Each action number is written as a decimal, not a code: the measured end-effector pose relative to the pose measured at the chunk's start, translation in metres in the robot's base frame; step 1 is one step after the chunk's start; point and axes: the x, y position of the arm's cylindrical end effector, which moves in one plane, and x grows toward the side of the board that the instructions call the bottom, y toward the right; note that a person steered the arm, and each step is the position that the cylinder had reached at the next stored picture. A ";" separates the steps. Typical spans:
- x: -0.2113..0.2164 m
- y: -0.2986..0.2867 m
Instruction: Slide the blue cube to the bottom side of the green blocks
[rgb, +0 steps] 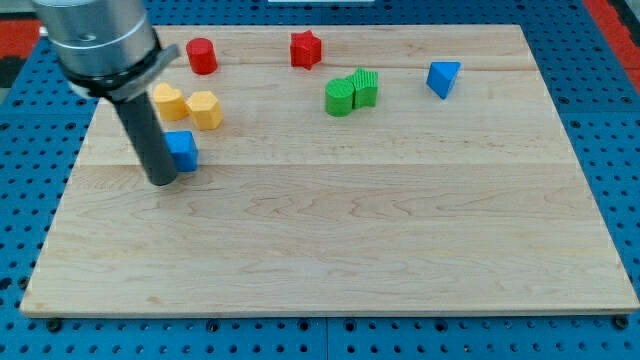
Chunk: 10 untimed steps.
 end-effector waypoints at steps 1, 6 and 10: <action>-0.006 -0.028; -0.043 0.074; -0.042 0.275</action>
